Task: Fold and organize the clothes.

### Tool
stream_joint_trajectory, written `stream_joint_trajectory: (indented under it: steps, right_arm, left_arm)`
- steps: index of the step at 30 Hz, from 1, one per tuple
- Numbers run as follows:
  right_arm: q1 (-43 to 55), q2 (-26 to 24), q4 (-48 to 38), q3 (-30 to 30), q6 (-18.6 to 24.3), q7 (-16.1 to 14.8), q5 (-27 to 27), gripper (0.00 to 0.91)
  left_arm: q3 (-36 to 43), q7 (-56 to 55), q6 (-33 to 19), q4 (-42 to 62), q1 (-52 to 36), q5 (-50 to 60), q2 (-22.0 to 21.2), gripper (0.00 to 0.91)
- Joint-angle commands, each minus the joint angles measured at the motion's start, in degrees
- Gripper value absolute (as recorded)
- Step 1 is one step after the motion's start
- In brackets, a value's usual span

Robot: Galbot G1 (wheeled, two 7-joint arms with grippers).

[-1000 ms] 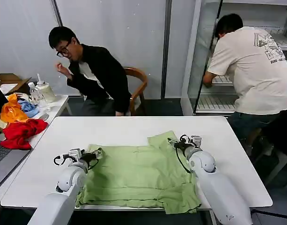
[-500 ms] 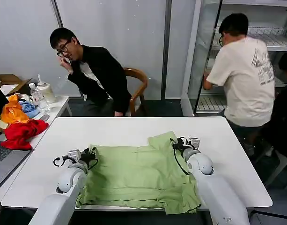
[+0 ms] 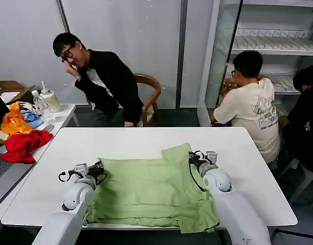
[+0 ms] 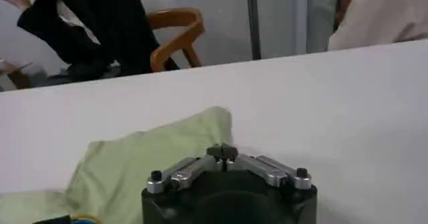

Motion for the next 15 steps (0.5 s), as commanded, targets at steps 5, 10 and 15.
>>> stream_joint_trajectory:
  steps: [5,10,15]
  right_arm:
    - [3.1,0.5,-1.6,0.3,4.2,0.9,-0.8,0.0]
    - [2.4,0.1,3.3,0.6,4.0,1.4,-0.4,0.0]
    - [0.8,-1.1,9.5,0.6,3.1,1.8,0.4,0.0]
  left_arm:
    - [-0.1,-0.2,0.2,-0.1,-3.1,-0.1,-0.5,0.02]
    - [-0.4,-0.5,0.3,-2.2,-3.6,-0.2,0.1,0.02]
    - [-0.7,-0.4,0.3,-4.8,-3.0,-0.4,0.9,0.02]
